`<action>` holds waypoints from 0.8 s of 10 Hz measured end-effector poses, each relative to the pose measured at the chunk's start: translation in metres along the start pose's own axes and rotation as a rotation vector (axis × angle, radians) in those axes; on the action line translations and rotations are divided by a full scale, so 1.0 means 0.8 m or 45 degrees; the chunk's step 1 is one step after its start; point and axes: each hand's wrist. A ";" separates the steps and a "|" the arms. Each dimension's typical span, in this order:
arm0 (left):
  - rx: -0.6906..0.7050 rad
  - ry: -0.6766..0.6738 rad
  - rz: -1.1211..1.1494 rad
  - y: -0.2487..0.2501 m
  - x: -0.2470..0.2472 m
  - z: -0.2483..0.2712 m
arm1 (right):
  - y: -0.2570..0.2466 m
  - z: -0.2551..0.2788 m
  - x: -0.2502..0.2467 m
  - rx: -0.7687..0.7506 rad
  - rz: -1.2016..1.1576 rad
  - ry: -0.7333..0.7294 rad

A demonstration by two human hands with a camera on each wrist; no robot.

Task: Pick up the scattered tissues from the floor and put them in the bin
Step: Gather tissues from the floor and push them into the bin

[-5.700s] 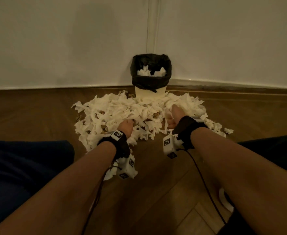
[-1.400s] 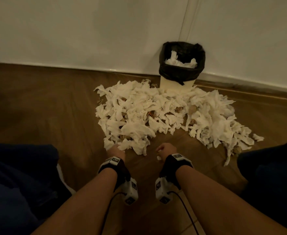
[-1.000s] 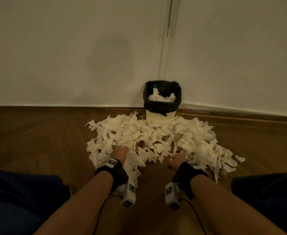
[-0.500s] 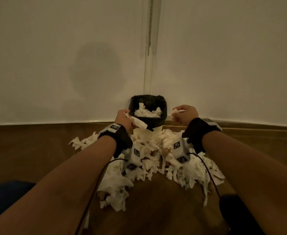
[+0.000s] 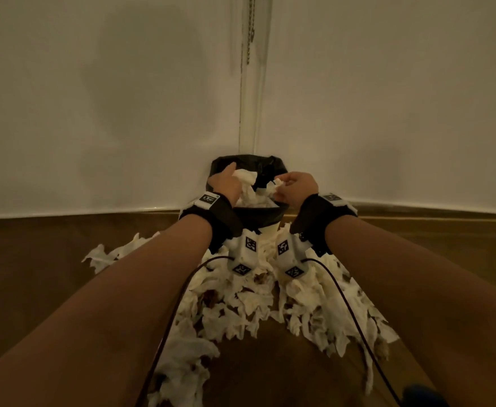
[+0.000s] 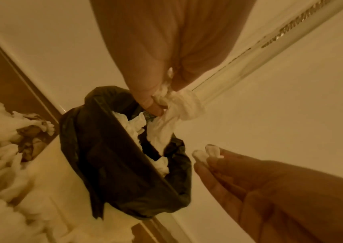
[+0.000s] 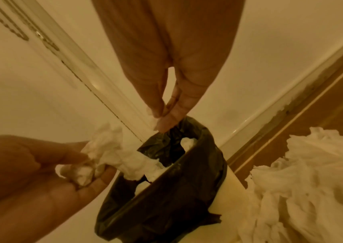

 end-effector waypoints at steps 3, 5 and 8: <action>-0.028 -0.035 0.480 -0.007 -0.011 -0.007 | 0.017 -0.014 0.014 0.106 -0.137 -0.049; 0.000 -0.040 0.509 -0.017 -0.029 0.043 | 0.021 0.024 0.007 0.137 -0.330 0.055; -0.099 0.210 0.317 -0.110 -0.097 0.158 | 0.087 0.126 0.067 0.263 -0.189 0.018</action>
Point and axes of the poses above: each hand's wrist, its own z-axis away from the middle knuckle, its own x-axis out of the palm, y = z × x, and after that the axes turned 3 degrees about -y, right-handed
